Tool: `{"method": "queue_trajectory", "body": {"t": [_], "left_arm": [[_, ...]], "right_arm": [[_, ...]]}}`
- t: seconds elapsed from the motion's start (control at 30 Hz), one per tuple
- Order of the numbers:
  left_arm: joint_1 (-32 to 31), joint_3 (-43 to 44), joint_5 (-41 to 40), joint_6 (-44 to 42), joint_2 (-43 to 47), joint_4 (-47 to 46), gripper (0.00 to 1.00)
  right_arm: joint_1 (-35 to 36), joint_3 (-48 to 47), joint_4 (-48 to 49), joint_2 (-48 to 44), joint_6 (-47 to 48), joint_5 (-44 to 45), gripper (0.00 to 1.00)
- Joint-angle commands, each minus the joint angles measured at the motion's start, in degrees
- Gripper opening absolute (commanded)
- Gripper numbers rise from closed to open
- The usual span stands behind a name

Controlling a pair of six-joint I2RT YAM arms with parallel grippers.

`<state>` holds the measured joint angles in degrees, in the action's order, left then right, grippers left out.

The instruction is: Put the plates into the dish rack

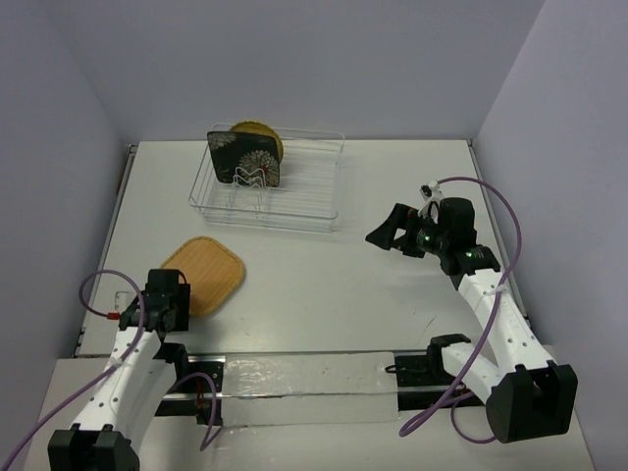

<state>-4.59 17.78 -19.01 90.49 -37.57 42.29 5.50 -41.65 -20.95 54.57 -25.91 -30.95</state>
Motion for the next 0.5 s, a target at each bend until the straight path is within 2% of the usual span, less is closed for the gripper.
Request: {"method": "queue_trajectory", "body": {"t": [0.0, 0.17, 0.33, 0.47], "left_arm": [[0.5, -1.5, -0.4, 1.4, 1.5, 1.0, 0.68], [0.5, -1.5, -1.3, 1.5, 1.8, 0.9, 0.69], [0.5, -1.4, -1.6, 1.8, 1.1, 0.8, 0.62], [0.5, -0.8, -1.7, 2.2, -0.8, 0.7, 0.45]], "right_arm": [[0.5, -1.3, 2.3, -0.7, -0.1, -1.2, 1.0], [0.5, -1.3, 2.4, -1.1, -0.3, -0.9, 1.0], [0.5, -1.5, 2.4, -1.1, -0.4, -1.1, 1.0], [0.5, -1.5, 2.2, -1.2, -0.4, -0.6, 1.0]]}}
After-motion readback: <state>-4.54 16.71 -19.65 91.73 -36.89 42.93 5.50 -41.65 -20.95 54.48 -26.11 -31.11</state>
